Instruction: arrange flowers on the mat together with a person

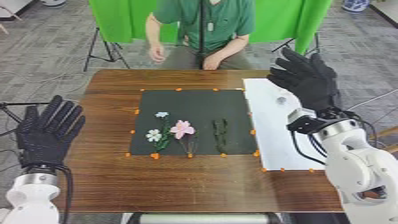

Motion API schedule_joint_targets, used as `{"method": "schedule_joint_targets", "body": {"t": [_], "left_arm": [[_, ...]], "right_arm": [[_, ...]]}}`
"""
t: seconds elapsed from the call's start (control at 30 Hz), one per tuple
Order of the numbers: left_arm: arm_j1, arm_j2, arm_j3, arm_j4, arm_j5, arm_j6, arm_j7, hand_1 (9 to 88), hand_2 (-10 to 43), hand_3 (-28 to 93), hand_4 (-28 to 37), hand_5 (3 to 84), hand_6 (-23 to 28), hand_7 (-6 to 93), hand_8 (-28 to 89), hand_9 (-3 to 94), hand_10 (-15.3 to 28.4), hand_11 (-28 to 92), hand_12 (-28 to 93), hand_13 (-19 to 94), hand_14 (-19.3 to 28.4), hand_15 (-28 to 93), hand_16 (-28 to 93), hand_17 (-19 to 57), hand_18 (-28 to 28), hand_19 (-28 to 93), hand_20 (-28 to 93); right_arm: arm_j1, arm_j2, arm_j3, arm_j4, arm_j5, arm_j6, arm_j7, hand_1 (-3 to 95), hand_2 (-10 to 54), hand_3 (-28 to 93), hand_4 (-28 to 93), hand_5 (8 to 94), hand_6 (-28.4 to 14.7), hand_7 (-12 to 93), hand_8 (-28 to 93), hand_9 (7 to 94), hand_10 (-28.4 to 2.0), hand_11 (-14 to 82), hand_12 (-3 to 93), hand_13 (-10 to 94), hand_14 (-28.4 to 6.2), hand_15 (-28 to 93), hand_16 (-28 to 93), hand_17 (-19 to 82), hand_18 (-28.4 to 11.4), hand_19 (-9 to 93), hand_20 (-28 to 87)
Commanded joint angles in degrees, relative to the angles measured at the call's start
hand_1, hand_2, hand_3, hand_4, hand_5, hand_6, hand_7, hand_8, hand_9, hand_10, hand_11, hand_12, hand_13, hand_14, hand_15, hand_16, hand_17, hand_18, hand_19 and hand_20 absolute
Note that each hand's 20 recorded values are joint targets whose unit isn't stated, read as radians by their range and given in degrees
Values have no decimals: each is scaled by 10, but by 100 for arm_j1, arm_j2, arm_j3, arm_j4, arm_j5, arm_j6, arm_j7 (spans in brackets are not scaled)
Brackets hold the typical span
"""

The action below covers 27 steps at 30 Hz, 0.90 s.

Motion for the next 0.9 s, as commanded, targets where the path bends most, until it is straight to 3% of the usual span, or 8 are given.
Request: {"method": "schedule_joint_targets", "body": {"t": [0.03, 0.43, 0.53, 0.9], "left_arm": [[161, -47, -43, -28, 13, -57, 54, 257, 129, 683, -283, 415, 74, 113, -90, 377, 145, 175, 92, 291, 140, 269, -57, -52, 143, 311, 137], [142, -59, -11, -28, 9, -63, 57, 258, 129, 682, -283, 415, 74, 112, -90, 375, 143, 174, 92, 291, 142, 271, -55, -52, 142, 309, 137], [134, -56, -4, -28, -81, -87, 63, 257, 130, 682, -283, 415, 74, 113, -90, 376, 144, 174, 92, 291, 142, 271, -55, -53, 143, 309, 138], [95, -59, -6, -34, -7, -101, 16, 258, 130, 680, -283, 415, 72, 112, -90, 376, 145, 174, 92, 290, 140, 269, -56, -53, 143, 308, 138]], "right_arm": [[-283, -123, 145, -38, 110, -93, -112, 131, 123, 670, -252, 386, -37, 89, -69, 349, -160, 27, 156, 284, -158, 98, 239, 130, -166, 294, 140], [-258, -169, 82, -55, 163, -133, 52, 137, 130, 669, -252, 401, -38, 94, -68, 360, -163, 32, 157, 297, -157, 88, 257, 131, -168, 290, 151], [-276, -159, 83, -71, 170, -127, 41, 136, 133, 674, -251, 404, -38, 96, -69, 362, -163, 32, 157, 298, -157, 88, 257, 132, -168, 293, 152], [-243, -176, -32, -98, -63, -234, 117, 147, 136, 680, -248, 406, -38, 97, -71, 361, -162, 31, 158, 298, -157, 88, 258, 133, -168, 294, 151]]}}
